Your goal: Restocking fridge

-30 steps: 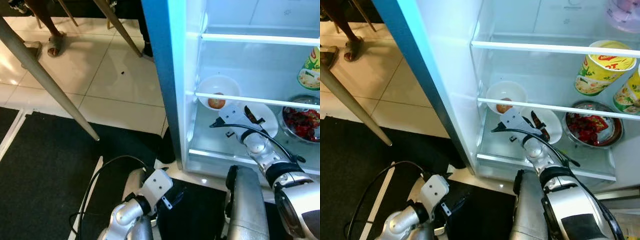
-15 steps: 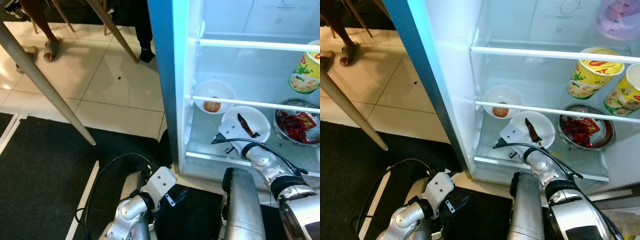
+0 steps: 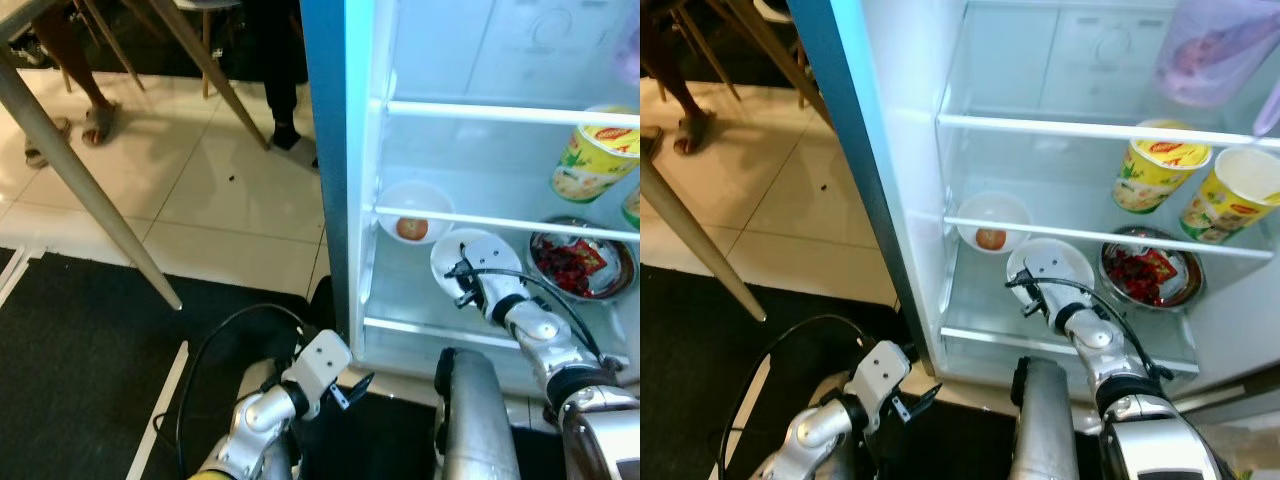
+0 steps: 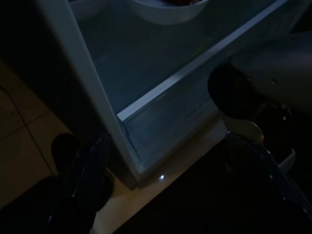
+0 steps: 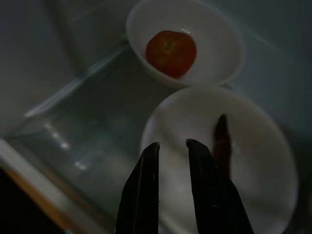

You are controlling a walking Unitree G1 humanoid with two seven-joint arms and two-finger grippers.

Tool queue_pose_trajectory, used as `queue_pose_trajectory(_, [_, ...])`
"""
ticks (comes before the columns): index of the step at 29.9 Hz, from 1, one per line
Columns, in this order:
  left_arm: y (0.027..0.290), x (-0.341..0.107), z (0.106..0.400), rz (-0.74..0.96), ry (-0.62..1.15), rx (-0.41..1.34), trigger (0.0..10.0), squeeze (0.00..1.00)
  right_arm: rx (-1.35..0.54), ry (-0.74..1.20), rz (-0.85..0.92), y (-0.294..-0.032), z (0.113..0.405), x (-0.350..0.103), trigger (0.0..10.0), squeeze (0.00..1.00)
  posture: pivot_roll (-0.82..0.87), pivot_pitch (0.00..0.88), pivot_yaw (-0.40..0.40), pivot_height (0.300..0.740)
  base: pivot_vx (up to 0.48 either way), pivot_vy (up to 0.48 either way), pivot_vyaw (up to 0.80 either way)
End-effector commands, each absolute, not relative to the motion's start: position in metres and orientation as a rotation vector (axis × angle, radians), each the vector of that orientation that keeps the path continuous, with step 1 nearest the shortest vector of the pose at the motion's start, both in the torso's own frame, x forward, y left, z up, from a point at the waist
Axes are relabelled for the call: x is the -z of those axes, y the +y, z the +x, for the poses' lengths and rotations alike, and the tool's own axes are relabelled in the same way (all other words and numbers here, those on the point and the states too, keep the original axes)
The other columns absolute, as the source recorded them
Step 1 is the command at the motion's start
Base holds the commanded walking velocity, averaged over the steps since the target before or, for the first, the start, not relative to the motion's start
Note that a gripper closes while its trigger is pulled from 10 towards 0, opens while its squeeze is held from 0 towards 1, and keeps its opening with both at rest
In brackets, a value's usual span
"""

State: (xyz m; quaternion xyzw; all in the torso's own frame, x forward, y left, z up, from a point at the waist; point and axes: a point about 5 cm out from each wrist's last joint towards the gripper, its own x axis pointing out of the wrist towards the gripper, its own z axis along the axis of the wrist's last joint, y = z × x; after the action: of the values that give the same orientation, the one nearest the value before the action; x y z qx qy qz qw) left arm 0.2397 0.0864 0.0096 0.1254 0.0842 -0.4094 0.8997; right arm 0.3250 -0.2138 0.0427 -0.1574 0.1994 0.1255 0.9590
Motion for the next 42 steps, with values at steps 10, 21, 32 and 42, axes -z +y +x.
queue_pose_trajectory(10, [0.108,0.03,0.217,0.106,0.382,0.725,10.0,0.0,-0.209,0.516,0.001,-0.206,0.288,0.0,10.0,0.0,0.01,0.052,0.031,0.541,0.0,0.0,0.0])
queue_pose_trajectory(21, [0.137,0.044,0.21,0.023,0.47,0.558,10.0,0.0,-0.237,0.612,0.061,-0.196,0.268,0.021,10.0,0.0,0.01,0.03,0.036,0.586,0.0,0.0,0.0])
queue_pose_trajectory(32, [0.178,0.058,0.196,-0.105,0.563,0.28,10.0,0.0,-0.169,0.781,0.088,-0.196,0.231,0.052,10.0,0.0,0.01,0.015,0.047,0.646,0.0,0.0,0.0])
queue_pose_trajectory(42, [0.212,0.076,0.165,-0.17,0.724,0.059,10.0,0.0,-0.069,0.831,0.145,-0.206,0.213,0.062,10.0,0.0,0.01,0.009,0.054,0.651,0.0,0.0,0.0])
